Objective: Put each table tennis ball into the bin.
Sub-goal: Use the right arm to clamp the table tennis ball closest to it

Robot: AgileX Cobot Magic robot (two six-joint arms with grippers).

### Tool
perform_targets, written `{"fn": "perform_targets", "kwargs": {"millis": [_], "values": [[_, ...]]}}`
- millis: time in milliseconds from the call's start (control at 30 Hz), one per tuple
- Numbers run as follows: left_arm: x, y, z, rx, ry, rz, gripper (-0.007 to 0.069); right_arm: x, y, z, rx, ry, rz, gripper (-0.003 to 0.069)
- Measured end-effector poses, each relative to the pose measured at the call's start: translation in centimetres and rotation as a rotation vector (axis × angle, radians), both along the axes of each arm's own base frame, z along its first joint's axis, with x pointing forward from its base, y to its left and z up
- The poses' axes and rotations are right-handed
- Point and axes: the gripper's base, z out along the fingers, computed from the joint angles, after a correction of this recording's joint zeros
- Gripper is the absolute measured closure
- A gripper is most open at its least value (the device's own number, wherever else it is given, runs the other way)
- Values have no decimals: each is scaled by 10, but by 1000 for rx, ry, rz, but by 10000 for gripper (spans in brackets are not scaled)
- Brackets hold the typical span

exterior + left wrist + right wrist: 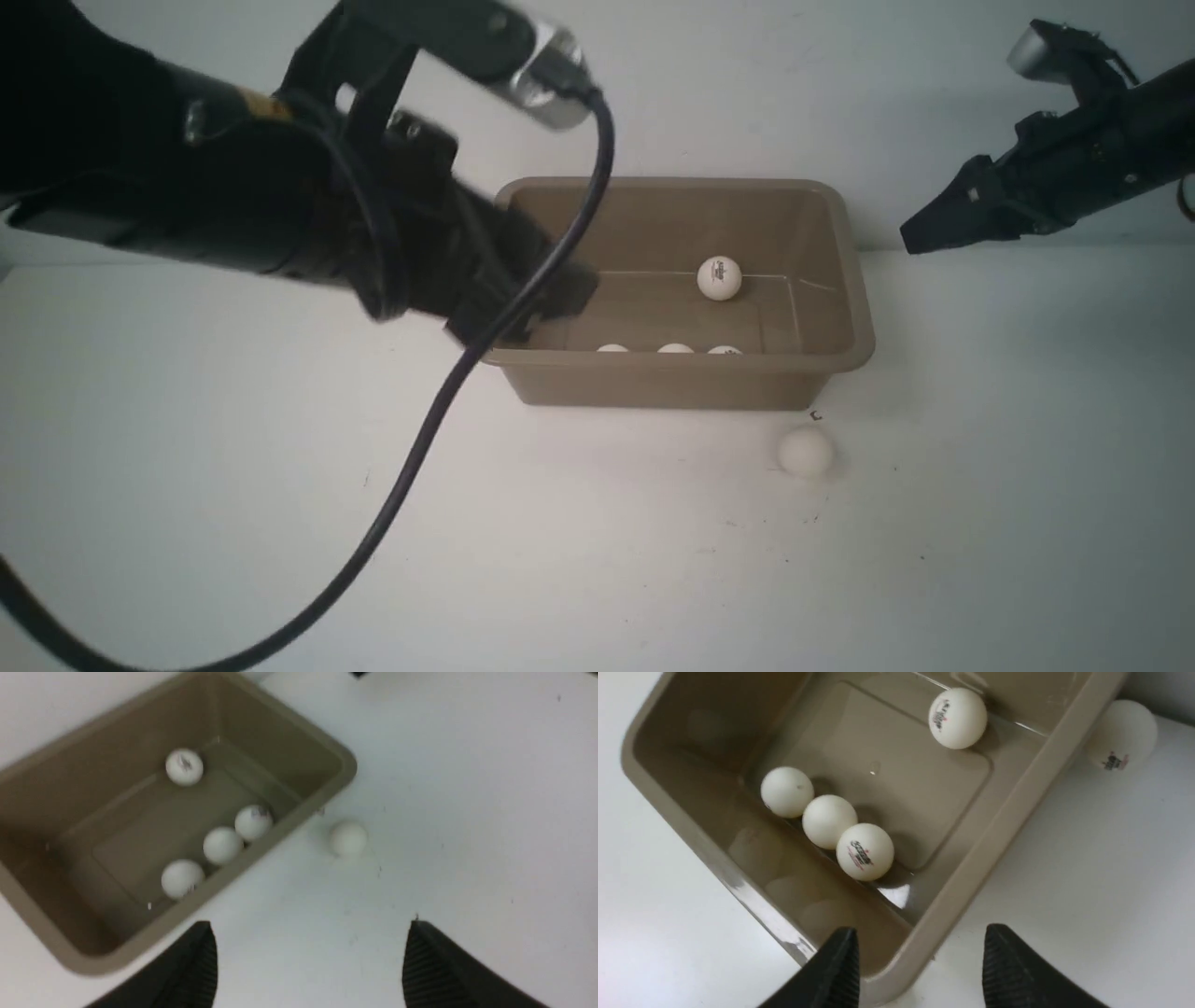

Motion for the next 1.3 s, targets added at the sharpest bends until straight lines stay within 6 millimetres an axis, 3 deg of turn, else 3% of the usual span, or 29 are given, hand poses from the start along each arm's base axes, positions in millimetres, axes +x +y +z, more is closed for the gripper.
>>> {"fn": "perform_targets", "kwargs": {"millis": [167, 433, 533, 767, 933, 1133, 1300], "values": [[-1, 19, -13, 199, 99, 129, 197, 1, 3, 4, 59, -7, -12, 323], [8, 37, -13, 328, 34, 285, 209, -1, 7, 0, 18, 41, -11, 278], [12, 35, -10, 302, -22, 293, 209, -3, 15, -2, 1, 63, 0, 263], [17, 35, -5, 299, -103, 295, 209, -12, 58, -10, -127, 134, 70, 252], [19, 38, -5, 339, -130, 294, 209, -17, 64, -13, -219, 189, 34, 252], [20, 39, -4, 352, -149, 293, 209, -30, 66, 20, -225, 140, -18, 252], [22, 37, -1, 330, -188, 292, 209, -57, 68, 66, -249, 62, -75, 252]]}}
